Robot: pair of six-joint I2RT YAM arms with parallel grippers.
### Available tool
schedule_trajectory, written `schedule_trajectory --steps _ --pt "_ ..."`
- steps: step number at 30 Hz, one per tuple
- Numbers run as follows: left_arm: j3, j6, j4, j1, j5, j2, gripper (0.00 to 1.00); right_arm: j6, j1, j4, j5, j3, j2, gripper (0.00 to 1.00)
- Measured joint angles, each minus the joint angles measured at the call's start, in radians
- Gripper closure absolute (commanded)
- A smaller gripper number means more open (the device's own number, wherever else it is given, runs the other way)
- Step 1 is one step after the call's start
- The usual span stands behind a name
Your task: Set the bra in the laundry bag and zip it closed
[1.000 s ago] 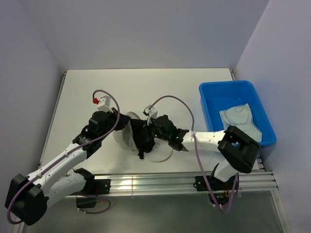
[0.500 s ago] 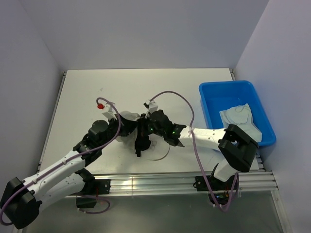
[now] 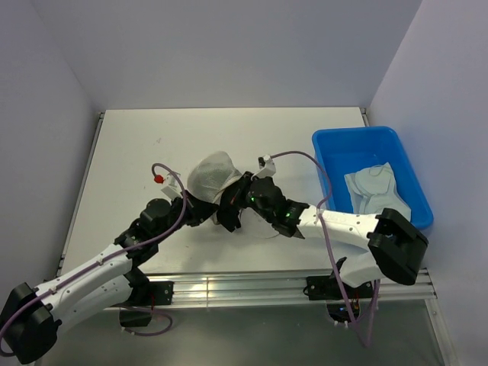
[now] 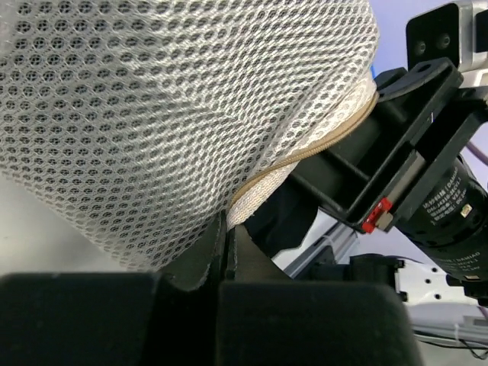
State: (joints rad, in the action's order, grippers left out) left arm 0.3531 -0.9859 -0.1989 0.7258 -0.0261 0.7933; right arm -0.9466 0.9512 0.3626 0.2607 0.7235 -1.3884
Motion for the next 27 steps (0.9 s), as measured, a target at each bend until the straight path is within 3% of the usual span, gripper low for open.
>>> schedule_trajectory --steps 9,11,12,14,16,19,27 --pt "-0.013 -0.088 -0.038 0.008 -0.042 0.007 1.0 -0.105 -0.002 -0.014 0.074 0.023 -0.175 0.98" --pt "-0.013 -0.11 -0.043 0.008 -0.058 0.006 1.0 -0.111 -0.002 -0.04 0.093 0.021 -0.183 0.77" --pt "-0.013 -0.126 -0.046 0.008 -0.066 0.004 1.0 -0.111 -0.002 -0.042 0.103 0.021 -0.182 0.53" --pt "-0.013 -0.143 -0.047 0.009 -0.072 -0.006 1.0 -0.1 -0.002 -0.052 0.126 0.024 -0.177 0.32" --pt "-0.011 -0.16 -0.045 0.009 -0.074 -0.018 1.0 -0.071 -0.004 -0.077 0.143 0.028 -0.165 0.18" --pt "0.001 -0.164 -0.026 0.008 -0.061 -0.031 1.0 -0.002 -0.01 -0.157 0.132 0.063 -0.147 0.1" --pt "0.006 -0.159 0.016 -0.051 -0.006 -0.07 1.0 0.187 -0.023 -0.393 0.001 0.118 0.041 0.07"
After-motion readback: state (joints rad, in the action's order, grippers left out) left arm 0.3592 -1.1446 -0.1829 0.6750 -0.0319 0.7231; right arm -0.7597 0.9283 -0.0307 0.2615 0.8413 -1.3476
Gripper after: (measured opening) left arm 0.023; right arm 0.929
